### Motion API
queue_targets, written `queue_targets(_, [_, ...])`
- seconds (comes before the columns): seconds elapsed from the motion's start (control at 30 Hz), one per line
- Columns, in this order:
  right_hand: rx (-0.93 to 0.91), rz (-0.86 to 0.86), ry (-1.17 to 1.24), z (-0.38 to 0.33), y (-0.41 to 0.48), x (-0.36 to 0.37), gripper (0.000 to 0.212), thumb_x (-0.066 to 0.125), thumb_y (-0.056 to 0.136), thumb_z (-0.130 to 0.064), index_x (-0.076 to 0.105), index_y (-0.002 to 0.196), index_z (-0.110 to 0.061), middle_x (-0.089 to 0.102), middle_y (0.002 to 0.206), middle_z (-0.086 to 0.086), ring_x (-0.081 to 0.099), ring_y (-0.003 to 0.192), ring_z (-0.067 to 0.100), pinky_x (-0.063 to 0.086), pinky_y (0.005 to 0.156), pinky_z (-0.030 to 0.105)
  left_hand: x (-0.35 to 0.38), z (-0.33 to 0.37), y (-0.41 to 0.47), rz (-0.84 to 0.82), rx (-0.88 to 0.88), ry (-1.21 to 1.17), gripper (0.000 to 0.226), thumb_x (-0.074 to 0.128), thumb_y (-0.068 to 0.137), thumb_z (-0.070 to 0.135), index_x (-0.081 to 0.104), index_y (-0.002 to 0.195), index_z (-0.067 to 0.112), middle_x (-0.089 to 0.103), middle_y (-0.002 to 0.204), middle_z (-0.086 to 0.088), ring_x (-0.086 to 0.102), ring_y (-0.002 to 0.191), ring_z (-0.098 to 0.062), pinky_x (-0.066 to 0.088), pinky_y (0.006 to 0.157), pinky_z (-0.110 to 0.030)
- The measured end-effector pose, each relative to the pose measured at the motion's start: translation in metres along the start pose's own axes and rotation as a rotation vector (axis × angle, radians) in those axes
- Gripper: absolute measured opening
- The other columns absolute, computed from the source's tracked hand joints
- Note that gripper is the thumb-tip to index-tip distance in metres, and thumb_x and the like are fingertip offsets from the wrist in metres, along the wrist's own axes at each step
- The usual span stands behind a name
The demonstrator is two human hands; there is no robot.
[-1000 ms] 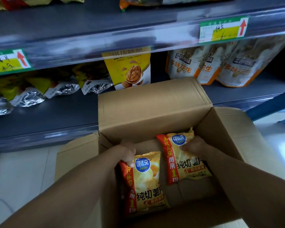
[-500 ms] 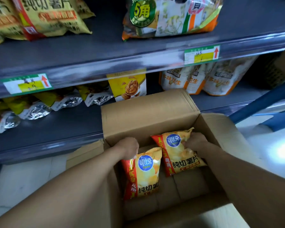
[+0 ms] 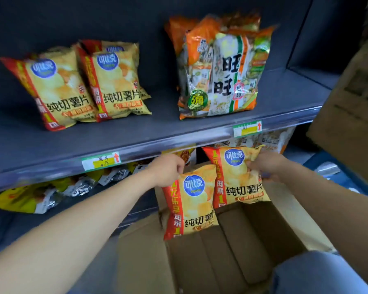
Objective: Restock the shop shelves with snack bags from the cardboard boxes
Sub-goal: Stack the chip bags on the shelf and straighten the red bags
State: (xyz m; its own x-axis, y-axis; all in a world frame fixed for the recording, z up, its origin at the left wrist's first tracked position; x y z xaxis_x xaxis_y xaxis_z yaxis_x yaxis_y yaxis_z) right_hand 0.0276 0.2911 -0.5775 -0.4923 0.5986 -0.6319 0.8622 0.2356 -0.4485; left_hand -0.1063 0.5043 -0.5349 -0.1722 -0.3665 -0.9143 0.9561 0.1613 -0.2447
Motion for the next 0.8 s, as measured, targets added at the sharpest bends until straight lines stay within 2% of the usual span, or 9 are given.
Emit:
queue_targets(0.1, [-0.063,0.002,0.023,-0.037,-0.016,-0.006,0.035,0.059,0.091,-0.011,0.052,0.124,0.003,0.059,0.123,0.024,0.06,0.111,0.041,0.05,0.095,0.05,-0.045,0.001,-0.016,0.058,0.017,-0.001,0.017,0.056,0.088,0.006,0.055,0.074,0.016,0.05,0.074,0.006,0.047,0.075,-0.015,0.032,0.053,-0.021])
queue_targets(0.23, [-0.061,-0.056,0.099,-0.07,-0.034,-0.011,0.009,0.061,0.091,-0.012,0.059,0.099,-0.011,0.068,0.109,0.012,0.065,0.104,0.031,0.048,0.098,0.051,-0.091,-0.003,-0.04,0.112,0.045,0.015,0.021,0.058,0.088,0.006,0.055,0.07,0.017,0.048,0.07,0.01,0.049,0.073,-0.014,0.033,0.053,-0.022])
queue_targets(0.37, [-0.145,-0.086,0.149,-0.114,-0.051,-0.022,0.016,0.062,0.09,-0.016,0.059,0.099,-0.003,0.066,0.11,0.016,0.062,0.106,0.032,0.048,0.096,0.045,-0.138,-0.019,-0.06,0.188,0.032,-0.025,0.023,0.061,0.089,0.011,0.054,0.069,0.021,0.05,0.072,0.011,0.049,0.072,-0.012,0.034,0.054,-0.022])
queue_targets(0.4, [-0.167,-0.094,0.194,-0.127,-0.058,-0.023,0.011,0.061,0.092,-0.014,0.057,0.094,-0.004,0.065,0.106,0.015,0.06,0.102,0.029,0.048,0.092,0.04,-0.152,-0.025,-0.066,0.227,0.022,-0.039,0.02,0.061,0.089,0.012,0.056,0.072,0.02,0.051,0.075,0.011,0.049,0.073,-0.01,0.035,0.056,-0.021])
queue_targets(0.47, [-0.203,-0.097,0.285,-0.153,-0.066,-0.022,0.011,0.059,0.093,-0.011,0.053,0.084,-0.009,0.063,0.099,0.012,0.057,0.095,0.025,0.047,0.087,0.042,-0.179,-0.044,-0.078,0.323,-0.017,-0.078,0.017,0.06,0.09,0.012,0.058,0.075,0.019,0.053,0.08,0.01,0.05,0.076,-0.009,0.035,0.058,-0.02])
queue_targets(0.6, [-0.29,-0.069,0.378,-0.217,-0.08,-0.01,0.011,0.059,0.093,-0.01,0.054,0.083,-0.01,0.065,0.093,0.01,0.061,0.08,0.022,0.054,0.072,0.04,-0.228,-0.091,-0.108,0.509,-0.107,-0.113,0.027,0.06,0.089,0.008,0.054,0.066,0.021,0.054,0.077,0.007,0.05,0.076,-0.014,0.035,0.059,-0.025])
queue_targets(0.67, [-0.361,-0.044,0.368,-0.251,-0.085,-0.001,0.019,0.058,0.093,-0.011,0.051,0.075,-0.012,0.061,0.081,0.008,0.057,0.068,0.019,0.053,0.084,0.05,-0.254,-0.113,-0.124,0.625,-0.156,-0.09,0.027,0.06,0.088,0.007,0.053,0.066,0.02,0.055,0.076,0.005,0.05,0.076,-0.016,0.034,0.061,-0.027])
queue_targets(0.73, [-0.444,-0.015,0.383,-0.281,-0.091,0.006,0.024,0.058,0.092,-0.01,0.048,0.071,-0.016,0.052,0.072,0.003,0.049,0.059,0.014,0.048,0.094,0.05,-0.281,-0.135,-0.139,0.767,-0.207,-0.101,0.019,0.059,0.089,0.006,0.056,0.072,0.016,0.055,0.078,0.002,0.05,0.079,-0.019,0.034,0.066,-0.028])
queue_targets(0.8, [-0.493,0.01,0.432,-0.303,-0.094,0.014,0.016,0.058,0.09,-0.008,0.052,0.076,-0.015,0.053,0.077,0.006,0.049,0.059,0.015,0.051,0.087,0.044,-0.3,-0.154,-0.149,0.893,-0.249,-0.114,0.015,0.056,0.089,0.006,0.057,0.077,0.014,0.057,0.082,-0.002,0.051,0.082,-0.021,0.035,0.069,-0.029])
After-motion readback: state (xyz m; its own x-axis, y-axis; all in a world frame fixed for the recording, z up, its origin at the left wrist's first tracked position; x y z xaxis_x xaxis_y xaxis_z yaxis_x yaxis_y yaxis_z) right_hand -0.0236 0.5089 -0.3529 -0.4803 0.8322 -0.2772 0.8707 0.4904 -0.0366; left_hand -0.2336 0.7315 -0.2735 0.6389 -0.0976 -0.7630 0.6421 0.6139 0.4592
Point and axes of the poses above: each hand's wrist, its own y-axis towards the middle knuckle, its own x-axis out of the palm, z = x × y, the point moved 10 cm from there along y, towards the middle knuckle
